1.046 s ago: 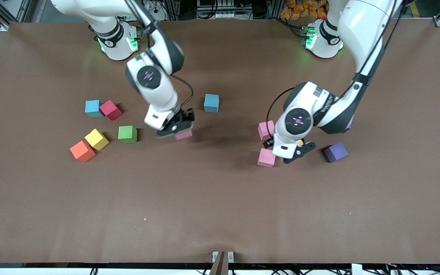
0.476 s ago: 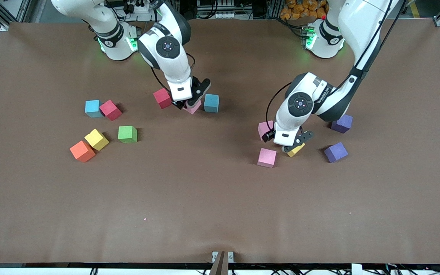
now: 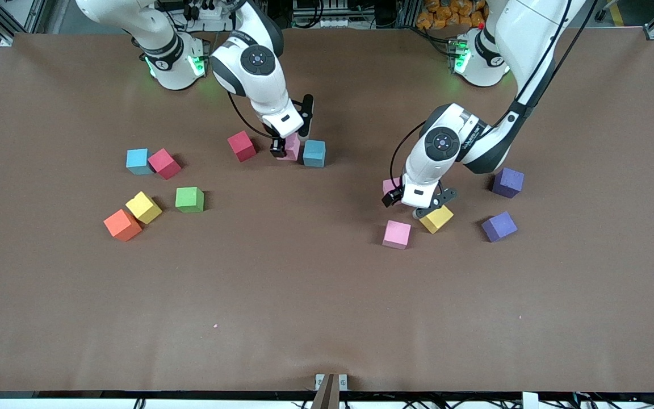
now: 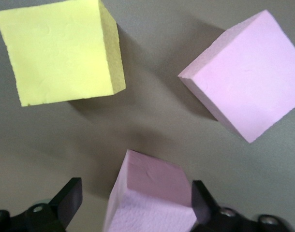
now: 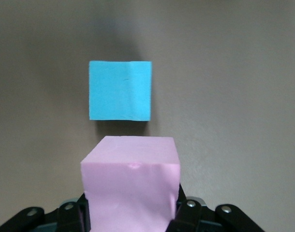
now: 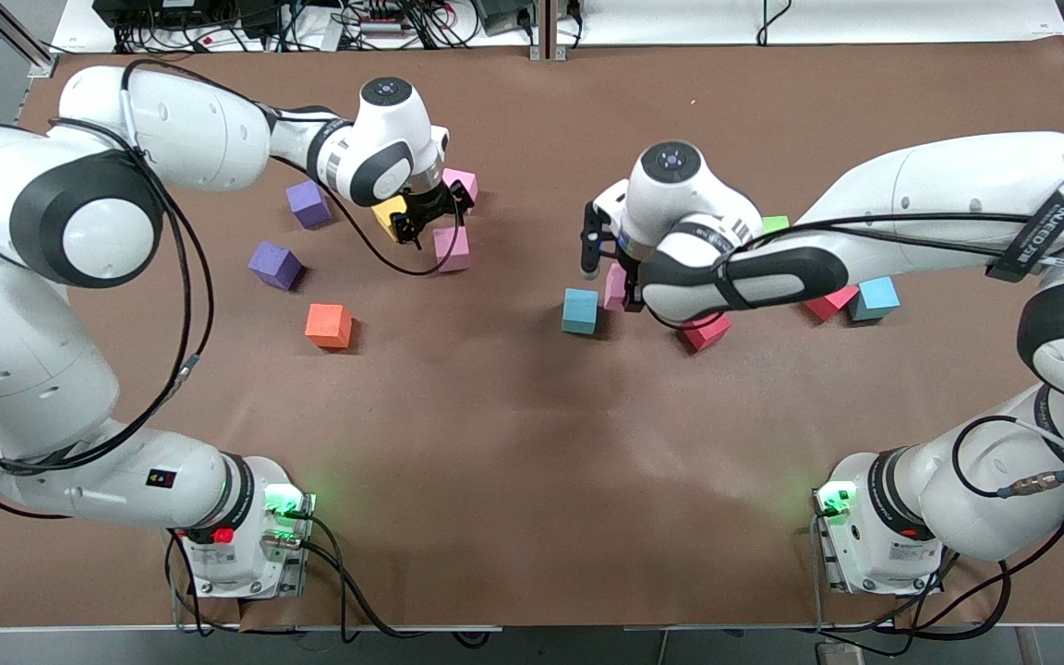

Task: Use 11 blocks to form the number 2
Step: 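Grasp the light pink cube with the left gripper while the right gripper withdraws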

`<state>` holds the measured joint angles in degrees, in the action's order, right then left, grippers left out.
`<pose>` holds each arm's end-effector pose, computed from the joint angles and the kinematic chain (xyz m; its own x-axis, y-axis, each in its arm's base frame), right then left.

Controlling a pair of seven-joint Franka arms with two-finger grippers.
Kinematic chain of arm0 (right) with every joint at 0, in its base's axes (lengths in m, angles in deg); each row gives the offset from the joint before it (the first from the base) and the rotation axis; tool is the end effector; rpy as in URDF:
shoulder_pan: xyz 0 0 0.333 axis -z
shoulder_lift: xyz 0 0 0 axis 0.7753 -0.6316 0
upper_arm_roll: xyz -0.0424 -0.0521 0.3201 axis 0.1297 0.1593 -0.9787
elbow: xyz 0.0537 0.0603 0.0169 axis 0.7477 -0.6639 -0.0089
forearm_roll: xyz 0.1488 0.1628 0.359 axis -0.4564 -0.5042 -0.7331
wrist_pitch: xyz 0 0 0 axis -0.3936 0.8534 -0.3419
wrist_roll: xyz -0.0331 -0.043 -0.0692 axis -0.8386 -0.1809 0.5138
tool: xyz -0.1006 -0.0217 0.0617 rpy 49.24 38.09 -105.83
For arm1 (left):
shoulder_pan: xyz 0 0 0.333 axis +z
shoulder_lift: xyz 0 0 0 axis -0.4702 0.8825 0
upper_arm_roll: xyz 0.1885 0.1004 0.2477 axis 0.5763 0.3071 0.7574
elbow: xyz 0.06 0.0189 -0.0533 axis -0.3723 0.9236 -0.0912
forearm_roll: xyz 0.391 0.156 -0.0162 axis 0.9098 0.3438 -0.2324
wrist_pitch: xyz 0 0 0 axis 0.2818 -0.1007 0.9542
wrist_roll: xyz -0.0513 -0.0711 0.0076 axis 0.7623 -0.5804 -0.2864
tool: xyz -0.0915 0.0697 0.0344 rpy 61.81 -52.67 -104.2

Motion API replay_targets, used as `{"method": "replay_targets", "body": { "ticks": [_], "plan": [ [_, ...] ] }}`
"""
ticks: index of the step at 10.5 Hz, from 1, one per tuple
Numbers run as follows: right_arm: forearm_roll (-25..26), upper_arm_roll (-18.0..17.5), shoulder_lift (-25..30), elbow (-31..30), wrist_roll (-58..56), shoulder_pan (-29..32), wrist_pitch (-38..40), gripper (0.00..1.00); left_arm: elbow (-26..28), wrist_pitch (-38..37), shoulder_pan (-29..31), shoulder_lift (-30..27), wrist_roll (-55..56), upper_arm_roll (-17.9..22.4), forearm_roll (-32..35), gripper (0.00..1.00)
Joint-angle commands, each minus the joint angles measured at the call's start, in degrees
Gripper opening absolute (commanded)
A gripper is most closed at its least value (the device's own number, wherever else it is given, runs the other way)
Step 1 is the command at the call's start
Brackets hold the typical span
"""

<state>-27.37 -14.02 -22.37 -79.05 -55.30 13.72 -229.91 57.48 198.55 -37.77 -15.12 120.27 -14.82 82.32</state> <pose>0.3553 0.4066 0.2363 0.0678 0.9975 0.0214 0.9976 -0.0681 0.0149 0.5047 -0.3252 0.1904 0.8494 0.5220 -0.0774 0.5244 -0.8513 0.0139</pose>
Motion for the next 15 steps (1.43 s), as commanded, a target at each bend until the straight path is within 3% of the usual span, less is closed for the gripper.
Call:
{"method": "replay_targets", "body": {
  "ticks": [1,4,8,15],
  "plan": [
    [1.4,-1.9,-2.8,-1.2,-1.9,1.6,-2.9,0.4,1.2,0.6,-0.1,-2.0,1.3,0.0,0.6,1.0],
    [1.4,-1.9,-5.2,-0.9,-1.5,2.1,-4.5,0.4,1.1,0.6,-0.2,-2.0,-0.4,0.0,1.1,1.0],
    [1.4,-1.9,-8.3,-0.4,-0.7,2.0,-7.6,0.41,1.1,0.6,-0.6,-1.6,-12.8,-0.8,3.5,1.0],
    [1.4,-2.0,-9.9,1.5,2.6,1.3,-7.5,0.48,0.6,1.4,-2.1,-0.4,-13.8,-1.1,7.9,1.0]
  ]
}}
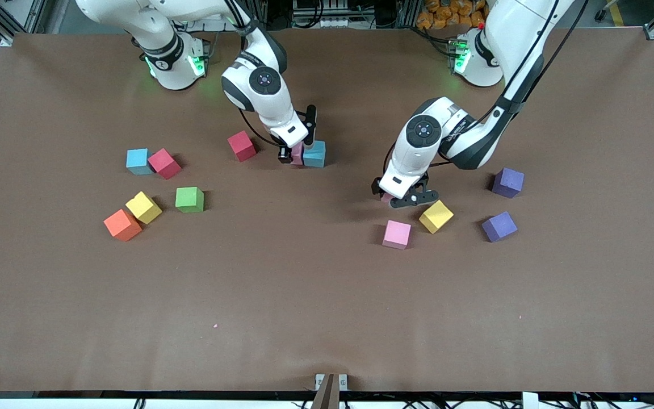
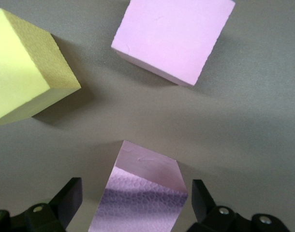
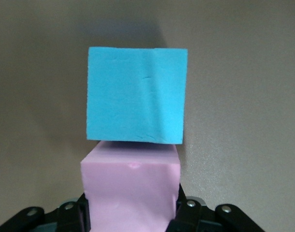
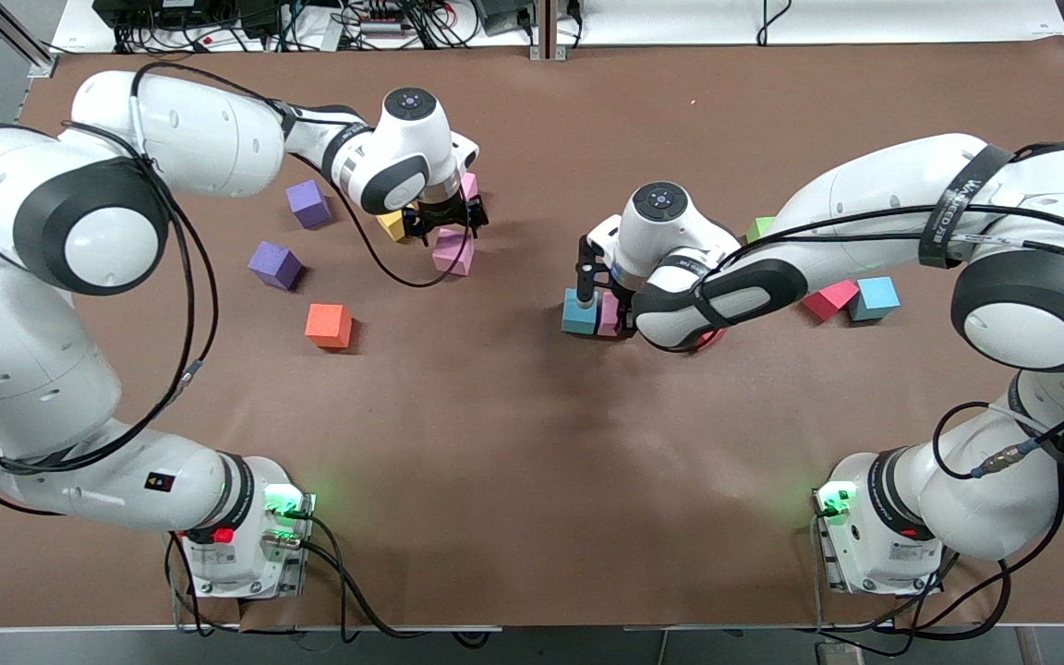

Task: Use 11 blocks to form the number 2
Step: 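Grasp the light pink cube with the left gripper while the right gripper withdraws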

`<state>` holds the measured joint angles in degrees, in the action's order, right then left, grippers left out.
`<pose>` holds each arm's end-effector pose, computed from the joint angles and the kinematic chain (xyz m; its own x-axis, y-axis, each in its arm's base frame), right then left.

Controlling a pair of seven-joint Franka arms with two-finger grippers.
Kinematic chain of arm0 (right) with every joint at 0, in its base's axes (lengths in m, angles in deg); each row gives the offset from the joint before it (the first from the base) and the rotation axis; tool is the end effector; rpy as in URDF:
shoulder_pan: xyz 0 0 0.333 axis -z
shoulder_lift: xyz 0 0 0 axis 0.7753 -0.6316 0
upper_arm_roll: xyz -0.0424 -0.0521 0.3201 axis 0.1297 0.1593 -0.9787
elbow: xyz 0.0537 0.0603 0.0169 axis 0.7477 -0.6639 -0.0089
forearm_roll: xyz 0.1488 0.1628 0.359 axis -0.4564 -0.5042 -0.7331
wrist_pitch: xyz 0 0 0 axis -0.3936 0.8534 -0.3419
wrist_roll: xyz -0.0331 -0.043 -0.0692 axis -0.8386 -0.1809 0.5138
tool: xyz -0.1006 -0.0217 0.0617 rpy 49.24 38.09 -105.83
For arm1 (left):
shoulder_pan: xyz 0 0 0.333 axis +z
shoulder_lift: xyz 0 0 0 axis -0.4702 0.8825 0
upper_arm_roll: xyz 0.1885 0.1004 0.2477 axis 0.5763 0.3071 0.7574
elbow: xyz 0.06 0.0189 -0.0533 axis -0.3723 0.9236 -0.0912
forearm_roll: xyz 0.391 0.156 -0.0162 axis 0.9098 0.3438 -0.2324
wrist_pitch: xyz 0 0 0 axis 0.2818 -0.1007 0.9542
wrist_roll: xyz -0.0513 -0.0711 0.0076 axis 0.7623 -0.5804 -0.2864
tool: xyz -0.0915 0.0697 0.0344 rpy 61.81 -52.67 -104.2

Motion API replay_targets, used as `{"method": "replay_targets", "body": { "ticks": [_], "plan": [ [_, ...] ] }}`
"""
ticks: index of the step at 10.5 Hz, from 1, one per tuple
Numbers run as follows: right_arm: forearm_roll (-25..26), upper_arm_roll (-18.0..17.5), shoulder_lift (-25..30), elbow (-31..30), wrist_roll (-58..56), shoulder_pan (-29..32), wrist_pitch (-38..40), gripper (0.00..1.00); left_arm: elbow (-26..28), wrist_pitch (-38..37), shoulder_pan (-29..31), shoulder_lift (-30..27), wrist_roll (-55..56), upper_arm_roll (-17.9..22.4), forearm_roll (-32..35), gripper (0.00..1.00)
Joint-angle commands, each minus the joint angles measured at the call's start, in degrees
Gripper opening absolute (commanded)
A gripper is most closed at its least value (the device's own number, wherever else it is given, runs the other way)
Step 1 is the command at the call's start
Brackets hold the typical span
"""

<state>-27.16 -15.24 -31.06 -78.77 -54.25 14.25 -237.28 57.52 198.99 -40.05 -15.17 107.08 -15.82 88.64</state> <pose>0.3455 0.4127 0.1705 0.0757 0.9965 0.0352 0.9968 -0.0748 -0.0269 0.4864 -0.3541 0.1931 0.9842 0.1766 -0.0137 0.1768 -0.9842 0.0111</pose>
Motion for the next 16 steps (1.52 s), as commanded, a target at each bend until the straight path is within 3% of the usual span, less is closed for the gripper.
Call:
{"method": "replay_targets", "body": {
  "ticks": [1,2,3,6,11,12,14,15,16],
  "plan": [
    [1.2,-0.8,-1.6,1.8,1.6,0.7,-0.2,0.49,0.6,1.0,0.2,-0.4,-2.9,-0.1,1.7,1.0],
    [0.8,-0.8,-2.0,2.0,2.0,0.6,-0.3,0.6,0.6,1.0,0.6,-0.4,-6.1,-0.2,1.6,1.0],
    [0.7,-0.8,-2.1,2.1,2.2,0.6,-0.4,1.0,0.8,1.0,0.5,-0.2,-7.7,-0.3,1.6,1.0],
    [0.7,-1.0,1.1,2.0,2.4,0.6,5.1,1.0,0.8,1.0,0.1,2.3,-10.1,-1.7,1.6,1.0],
    [0.5,-1.0,12.6,0.3,2.3,2.4,19.2,1.0,0.7,0.7,0.9,2.4,-14.3,-1.7,1.5,1.0],
    [0.5,-1.0,14.6,-0.7,2.4,4.6,22.2,1.0,0.7,0.6,1.0,2.4,-14.3,-1.6,1.5,0.87],
    [0.5,-0.8,15.2,-3.1,11.4,9.0,22.4,1.0,0.6,0.4,1.4,2.4,-13.2,-1.6,0.7,0.31],
    [0.5,-0.6,14.2,-4.9,21.5,9.6,19.6,1.0,0.3,-0.9,1.5,2.3,-9.6,-1.2,-0.5,0.2],
    [0.5,-0.5,13.4,-5.4,31.0,9.9,19.5,1.0,-1.2,-4.2,2.5,1.9,-7.5,-1.0,-0.7,0.21]
  ]
}}
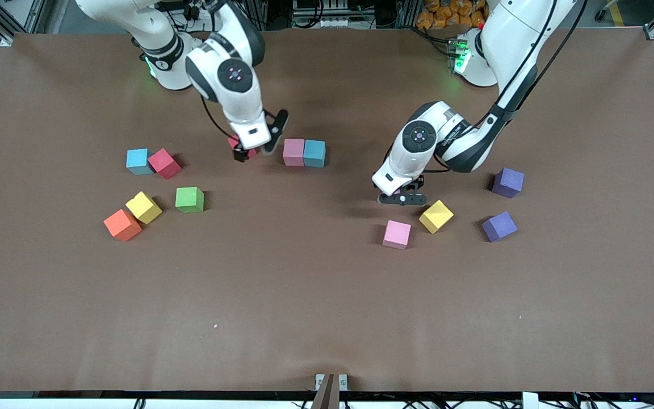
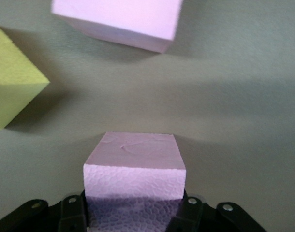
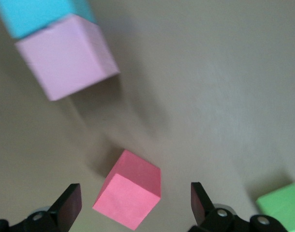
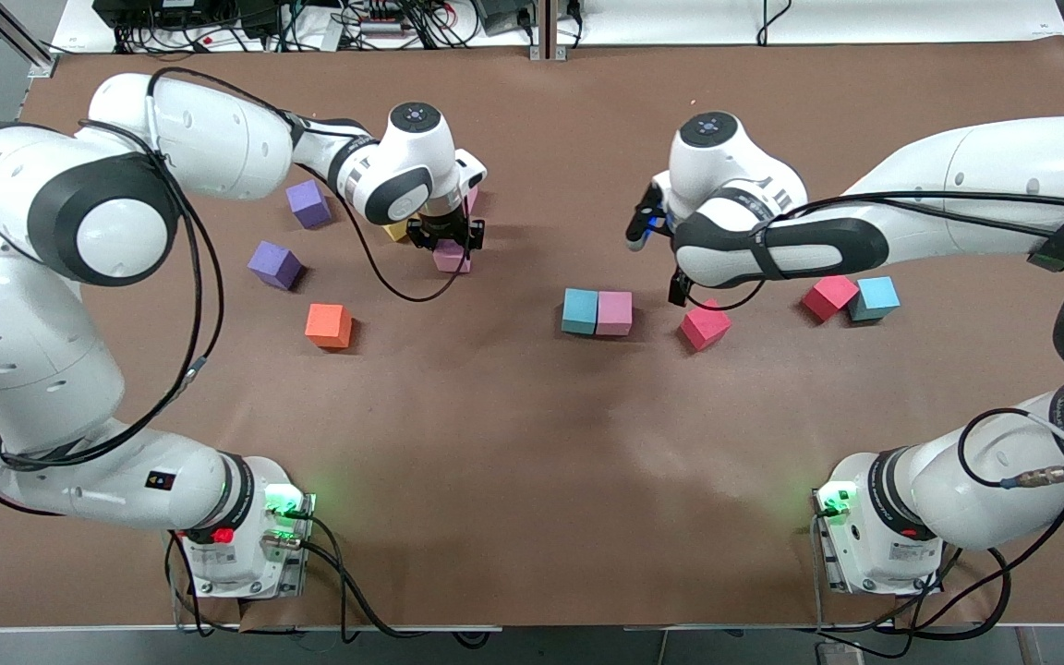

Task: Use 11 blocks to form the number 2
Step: 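Grasp the magenta cube with the right gripper while the left gripper lifts pink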

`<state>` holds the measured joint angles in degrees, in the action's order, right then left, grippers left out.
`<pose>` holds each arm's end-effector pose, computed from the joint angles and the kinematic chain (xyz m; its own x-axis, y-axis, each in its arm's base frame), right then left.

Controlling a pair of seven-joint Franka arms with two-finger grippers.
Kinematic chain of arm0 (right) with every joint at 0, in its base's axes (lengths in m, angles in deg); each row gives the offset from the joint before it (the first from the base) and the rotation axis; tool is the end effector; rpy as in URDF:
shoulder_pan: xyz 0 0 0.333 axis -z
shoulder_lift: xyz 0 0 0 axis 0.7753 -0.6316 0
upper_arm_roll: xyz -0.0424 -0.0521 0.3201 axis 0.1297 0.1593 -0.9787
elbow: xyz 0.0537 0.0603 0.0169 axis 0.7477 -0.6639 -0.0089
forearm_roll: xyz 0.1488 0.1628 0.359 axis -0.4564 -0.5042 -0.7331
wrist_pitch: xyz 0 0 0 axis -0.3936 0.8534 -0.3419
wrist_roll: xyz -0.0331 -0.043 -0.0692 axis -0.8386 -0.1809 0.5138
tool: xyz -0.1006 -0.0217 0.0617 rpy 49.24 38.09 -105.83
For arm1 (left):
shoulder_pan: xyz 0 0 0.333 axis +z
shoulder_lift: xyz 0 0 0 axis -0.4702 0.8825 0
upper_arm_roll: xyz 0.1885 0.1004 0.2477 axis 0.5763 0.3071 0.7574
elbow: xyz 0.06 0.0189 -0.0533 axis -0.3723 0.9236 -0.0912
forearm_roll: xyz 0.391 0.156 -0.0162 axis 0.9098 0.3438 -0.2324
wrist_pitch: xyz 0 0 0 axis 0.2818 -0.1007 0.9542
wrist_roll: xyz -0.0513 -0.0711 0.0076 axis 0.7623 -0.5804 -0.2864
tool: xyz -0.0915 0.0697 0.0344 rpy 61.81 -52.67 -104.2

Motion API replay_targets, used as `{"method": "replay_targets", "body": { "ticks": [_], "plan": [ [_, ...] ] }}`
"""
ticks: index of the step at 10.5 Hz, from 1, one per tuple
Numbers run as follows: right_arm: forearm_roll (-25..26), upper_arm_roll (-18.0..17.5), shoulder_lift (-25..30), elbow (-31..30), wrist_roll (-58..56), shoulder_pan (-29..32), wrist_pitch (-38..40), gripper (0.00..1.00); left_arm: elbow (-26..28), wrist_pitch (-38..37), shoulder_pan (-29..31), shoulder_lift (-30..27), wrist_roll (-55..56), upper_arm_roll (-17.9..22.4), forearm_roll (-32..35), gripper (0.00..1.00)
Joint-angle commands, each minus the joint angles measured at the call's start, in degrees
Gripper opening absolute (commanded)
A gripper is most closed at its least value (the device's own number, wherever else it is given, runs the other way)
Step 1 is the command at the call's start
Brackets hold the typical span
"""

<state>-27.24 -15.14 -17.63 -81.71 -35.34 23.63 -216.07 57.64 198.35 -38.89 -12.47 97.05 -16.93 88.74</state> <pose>0.3829 0.3189 0.2415 0.5277 0.8304 -0.1787 0.8408 -0.5405 -0.0291 0.4783 -0.3513 0.1680 0.9977 0.0037 -0.0681 0.0039 -1.0000 0.0026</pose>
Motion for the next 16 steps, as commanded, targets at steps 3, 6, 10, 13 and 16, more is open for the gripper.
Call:
{"method": "replay_targets", "body": {
  "ticks": [3,6,10,13,16],
  "plan": [
    [0.6,-0.7,-0.2,-4.9,19.4,1.4,-1.9,1.0,-6.3,-11.9,3.2,-1.9,11.2,-0.6,-3.2,0.22],
    [0.6,-0.7,-2.0,-6.5,19.4,2.4,-3.7,1.0,-6.8,-12.7,2.3,-1.9,23.1,-2.9,-6.0,0.25],
    [0.6,-0.8,-6.5,-8.2,19.9,2.6,-12.2,1.0,-10.0,-12.7,2.3,-2.7,44.6,-3.9,-6.1,0.29],
    [0.6,-0.7,-8.4,-8.4,19.9,2.6,-13.4,1.0,-9.9,-12.3,1.4,-2.5,63.0,-5.9,-5.5,0.28],
    [0.6,-0.8,-7.2,-7.7,19.6,3.6,-10.4,0.41,-7.5,-4.9,-4.4,0.2,79.9,-5.8,-5.5,0.28]
  ]
}}
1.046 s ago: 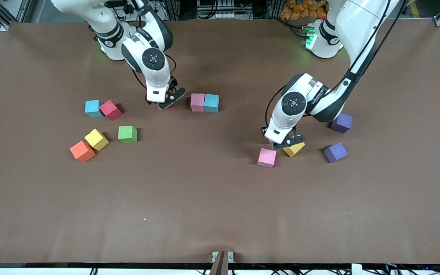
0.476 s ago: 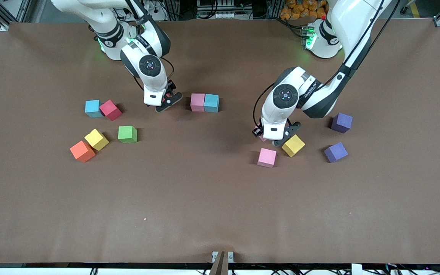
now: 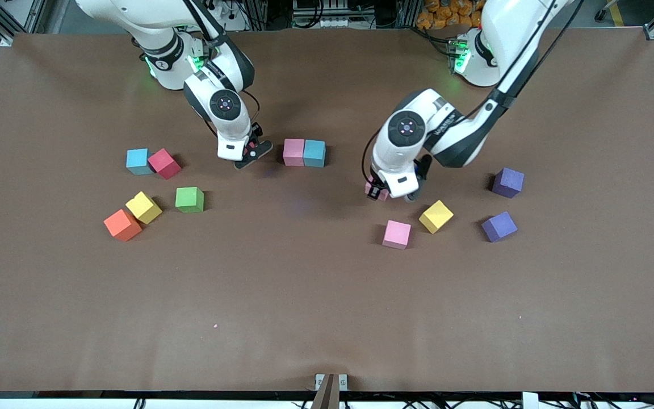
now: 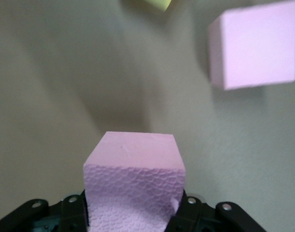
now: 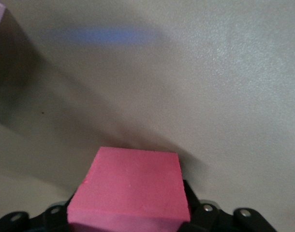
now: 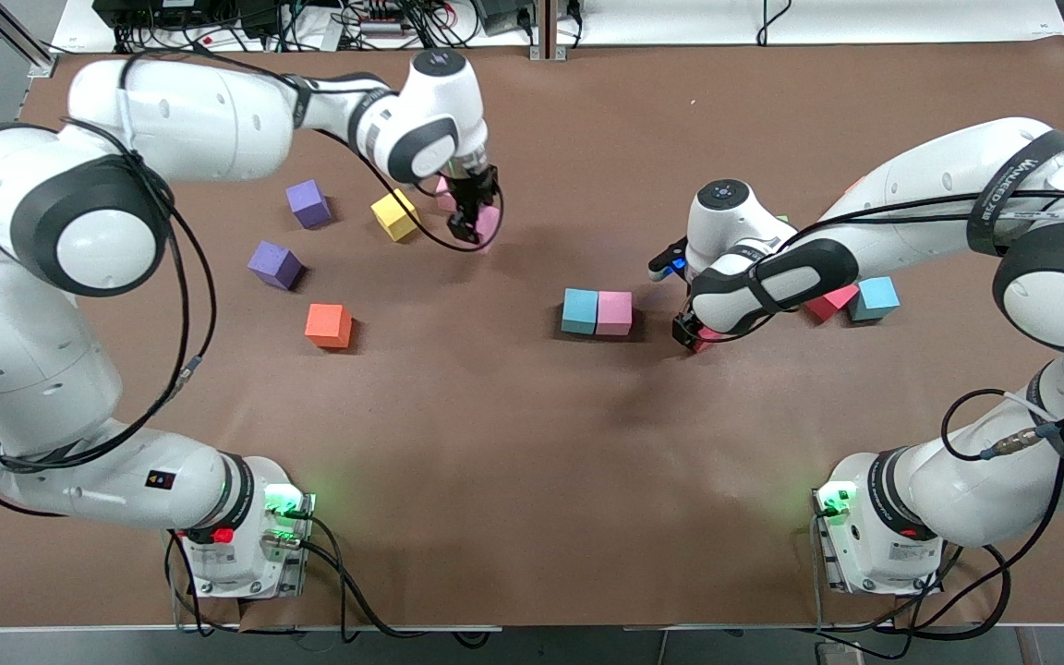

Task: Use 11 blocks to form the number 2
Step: 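Grasp the magenta cube with the right gripper while the left gripper lifts pink, then place the light pink cube beside the cyan cube with the left gripper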

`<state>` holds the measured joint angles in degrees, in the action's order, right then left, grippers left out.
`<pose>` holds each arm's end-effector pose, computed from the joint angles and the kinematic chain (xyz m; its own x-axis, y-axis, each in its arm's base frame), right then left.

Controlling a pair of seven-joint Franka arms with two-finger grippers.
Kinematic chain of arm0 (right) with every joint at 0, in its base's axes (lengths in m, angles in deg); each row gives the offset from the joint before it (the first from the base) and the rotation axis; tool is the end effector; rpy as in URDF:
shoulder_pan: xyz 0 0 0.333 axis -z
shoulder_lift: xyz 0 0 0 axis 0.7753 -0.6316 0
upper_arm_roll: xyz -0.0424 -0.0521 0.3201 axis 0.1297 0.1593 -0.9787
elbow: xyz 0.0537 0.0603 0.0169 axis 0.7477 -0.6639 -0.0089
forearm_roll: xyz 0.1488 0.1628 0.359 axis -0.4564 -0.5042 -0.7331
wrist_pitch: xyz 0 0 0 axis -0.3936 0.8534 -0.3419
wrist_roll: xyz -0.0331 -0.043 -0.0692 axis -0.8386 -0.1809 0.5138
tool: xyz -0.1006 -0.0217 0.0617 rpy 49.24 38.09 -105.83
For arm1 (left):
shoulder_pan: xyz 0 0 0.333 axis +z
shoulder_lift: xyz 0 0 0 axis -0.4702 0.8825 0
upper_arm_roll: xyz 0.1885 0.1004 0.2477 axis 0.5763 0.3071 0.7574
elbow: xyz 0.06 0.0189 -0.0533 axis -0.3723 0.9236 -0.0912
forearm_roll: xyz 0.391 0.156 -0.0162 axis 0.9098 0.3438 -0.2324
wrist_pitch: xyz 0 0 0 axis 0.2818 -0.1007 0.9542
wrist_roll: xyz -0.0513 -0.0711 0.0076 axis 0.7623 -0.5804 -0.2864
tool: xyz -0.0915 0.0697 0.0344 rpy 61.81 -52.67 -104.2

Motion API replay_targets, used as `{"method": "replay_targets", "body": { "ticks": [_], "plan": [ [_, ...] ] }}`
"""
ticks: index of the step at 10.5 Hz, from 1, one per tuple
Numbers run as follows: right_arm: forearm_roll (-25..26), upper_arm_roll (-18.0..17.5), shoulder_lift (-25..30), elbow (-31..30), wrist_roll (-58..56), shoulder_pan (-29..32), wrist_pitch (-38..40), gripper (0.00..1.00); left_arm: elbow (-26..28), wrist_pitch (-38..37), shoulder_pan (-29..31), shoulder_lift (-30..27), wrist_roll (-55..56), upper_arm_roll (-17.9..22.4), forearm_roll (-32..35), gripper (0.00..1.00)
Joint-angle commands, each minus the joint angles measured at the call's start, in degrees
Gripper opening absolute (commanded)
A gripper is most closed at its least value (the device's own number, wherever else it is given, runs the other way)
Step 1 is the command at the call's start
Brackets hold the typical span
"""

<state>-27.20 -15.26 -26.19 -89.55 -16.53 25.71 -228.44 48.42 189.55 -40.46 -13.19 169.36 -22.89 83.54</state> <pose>0.3463 0.2792 0.1396 0.7715 0.5874 -0.2445 0.6030 -0.7976 -0.0135 0.4768 -0.4293 0.2395 0.3241 0.9412 -0.0958 0.9415 -0.3308 -0.0645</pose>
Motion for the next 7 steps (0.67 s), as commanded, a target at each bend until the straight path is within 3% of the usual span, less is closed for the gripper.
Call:
{"method": "replay_targets", "body": {
  "ticks": [1,3,5,7],
  "plan": [
    [0.6,-0.8,2.7,0.3,0.5,2.4,3.3,0.33,2.7,6.9,-4.2,1.9,13.5,0.1,-0.3,0.28],
    [0.6,-0.8,5.3,1.5,-0.8,3.5,6.5,0.29,3.0,9.8,-6.3,3.4,22.0,0.3,-0.3,0.29],
    [0.6,-0.4,8.4,3.1,-8.7,9.0,8.2,0.31,2.9,10.3,-8.9,4.0,29.7,0.5,-0.1,0.29],
    [0.6,-0.4,8.3,6.5,-15.0,13.6,8.4,0.31,3.0,10.3,-11.7,4.1,36.6,0.8,1.3,0.29]
  ]
}}
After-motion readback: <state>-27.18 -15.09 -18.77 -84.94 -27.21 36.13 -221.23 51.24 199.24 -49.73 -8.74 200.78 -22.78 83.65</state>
